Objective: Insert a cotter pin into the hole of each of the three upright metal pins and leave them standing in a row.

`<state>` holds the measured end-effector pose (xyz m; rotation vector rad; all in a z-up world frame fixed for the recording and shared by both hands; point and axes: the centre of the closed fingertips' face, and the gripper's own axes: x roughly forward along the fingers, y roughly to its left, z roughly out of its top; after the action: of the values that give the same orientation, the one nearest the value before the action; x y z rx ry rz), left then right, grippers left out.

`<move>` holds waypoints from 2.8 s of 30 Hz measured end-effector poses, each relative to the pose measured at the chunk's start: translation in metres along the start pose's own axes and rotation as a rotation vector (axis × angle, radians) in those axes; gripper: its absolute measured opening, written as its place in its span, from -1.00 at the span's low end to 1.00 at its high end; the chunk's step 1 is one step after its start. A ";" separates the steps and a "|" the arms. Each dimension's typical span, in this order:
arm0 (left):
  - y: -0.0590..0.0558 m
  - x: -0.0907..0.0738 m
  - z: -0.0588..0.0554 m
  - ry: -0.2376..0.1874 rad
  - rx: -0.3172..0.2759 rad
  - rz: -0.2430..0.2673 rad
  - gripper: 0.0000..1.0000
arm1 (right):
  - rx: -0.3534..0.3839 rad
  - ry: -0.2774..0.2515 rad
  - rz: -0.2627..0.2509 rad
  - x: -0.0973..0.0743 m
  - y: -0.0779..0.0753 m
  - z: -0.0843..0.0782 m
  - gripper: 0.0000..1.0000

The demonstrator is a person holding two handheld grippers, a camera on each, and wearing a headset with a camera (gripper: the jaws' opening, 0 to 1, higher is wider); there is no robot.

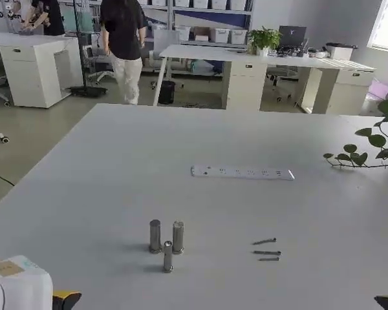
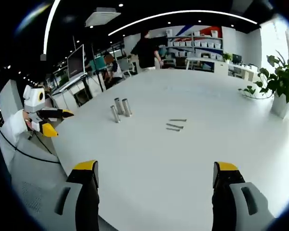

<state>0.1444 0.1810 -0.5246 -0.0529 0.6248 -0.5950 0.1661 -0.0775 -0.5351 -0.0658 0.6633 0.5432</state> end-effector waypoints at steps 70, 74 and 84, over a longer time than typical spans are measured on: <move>0.006 0.022 0.002 0.040 -0.003 -0.047 0.94 | 0.061 -0.002 0.014 -0.006 0.003 -0.002 0.91; 0.003 0.026 0.003 0.038 -0.005 -0.069 0.92 | 0.056 0.008 0.019 -0.004 0.005 -0.002 0.90; 0.023 0.046 0.005 0.075 0.051 -0.069 0.68 | 0.030 0.001 0.031 -0.002 0.008 0.002 0.90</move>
<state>0.1889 0.1750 -0.5497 -0.0041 0.6820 -0.6818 0.1623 -0.0710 -0.5312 -0.0280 0.6741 0.5631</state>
